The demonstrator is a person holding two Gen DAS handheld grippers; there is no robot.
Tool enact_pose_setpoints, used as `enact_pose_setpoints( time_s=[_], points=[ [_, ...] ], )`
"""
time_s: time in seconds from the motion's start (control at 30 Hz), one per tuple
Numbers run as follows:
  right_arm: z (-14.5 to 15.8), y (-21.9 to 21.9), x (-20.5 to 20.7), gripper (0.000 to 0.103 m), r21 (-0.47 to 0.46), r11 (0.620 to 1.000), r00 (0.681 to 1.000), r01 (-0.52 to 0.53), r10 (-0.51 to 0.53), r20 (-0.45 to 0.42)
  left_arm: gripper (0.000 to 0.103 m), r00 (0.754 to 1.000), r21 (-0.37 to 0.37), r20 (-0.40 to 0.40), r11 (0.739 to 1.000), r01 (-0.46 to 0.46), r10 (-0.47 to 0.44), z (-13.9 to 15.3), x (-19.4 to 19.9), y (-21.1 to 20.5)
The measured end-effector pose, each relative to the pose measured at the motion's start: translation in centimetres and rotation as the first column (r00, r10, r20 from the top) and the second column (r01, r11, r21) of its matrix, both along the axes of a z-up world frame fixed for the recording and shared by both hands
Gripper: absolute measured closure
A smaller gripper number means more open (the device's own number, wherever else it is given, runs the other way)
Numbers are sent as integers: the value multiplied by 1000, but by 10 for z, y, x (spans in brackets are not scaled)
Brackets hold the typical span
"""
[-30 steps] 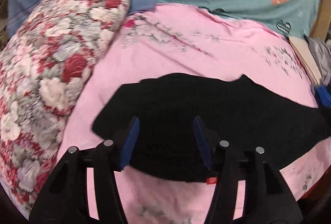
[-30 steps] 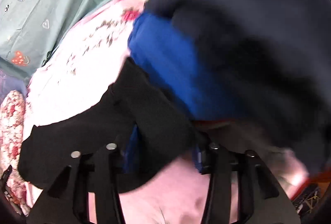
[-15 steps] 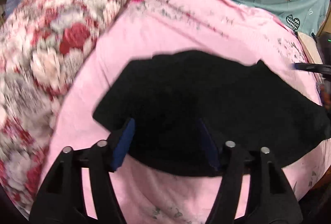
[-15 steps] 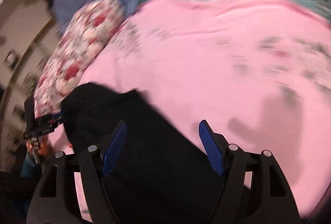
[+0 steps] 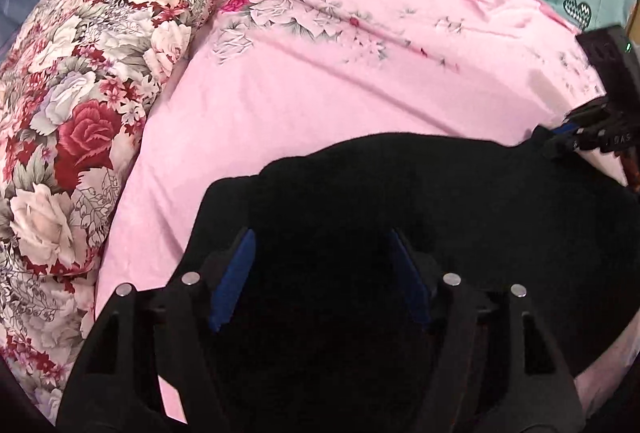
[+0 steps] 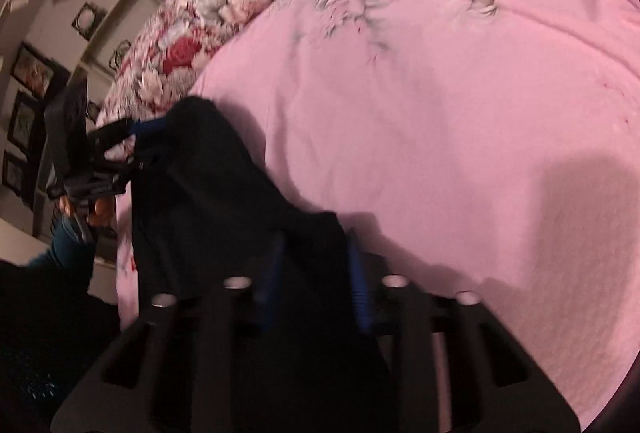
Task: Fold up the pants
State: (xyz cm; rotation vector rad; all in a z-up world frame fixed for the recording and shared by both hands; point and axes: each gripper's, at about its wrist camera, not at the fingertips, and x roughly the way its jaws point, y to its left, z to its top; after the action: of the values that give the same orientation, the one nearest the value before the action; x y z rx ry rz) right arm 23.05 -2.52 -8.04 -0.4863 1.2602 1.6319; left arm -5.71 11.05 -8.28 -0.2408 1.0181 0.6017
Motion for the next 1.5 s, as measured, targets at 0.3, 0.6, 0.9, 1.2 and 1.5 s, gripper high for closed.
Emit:
enact_pose_setpoints(
  time_s=[0.3, 0.6, 0.9, 1.2, 1.5],
  points=[
    [37, 17, -21, 96, 68, 997, 980, 36, -49, 191, 32, 987, 145, -6, 977, -155, 158, -2, -6, 15],
    [4, 32, -10, 76, -2, 990, 908, 139, -126, 399, 31, 985, 157, 14, 973, -170, 170, 8, -12, 17],
    [48, -44, -25, 59, 91, 964, 967, 252, -254, 11, 30, 985, 83, 90, 984, -157, 150, 20, -32, 8],
    [-11, -180, -74, 57, -96, 935, 919, 343, -355, -170, 8, 986, 125, 15, 978, -167, 167, -28, -19, 46],
    [48, -398, -62, 46, 146, 508, 527, 849, -836, -153, 10, 996, 202, -3, 976, -85, 87, 3, -36, 30]
  ],
)
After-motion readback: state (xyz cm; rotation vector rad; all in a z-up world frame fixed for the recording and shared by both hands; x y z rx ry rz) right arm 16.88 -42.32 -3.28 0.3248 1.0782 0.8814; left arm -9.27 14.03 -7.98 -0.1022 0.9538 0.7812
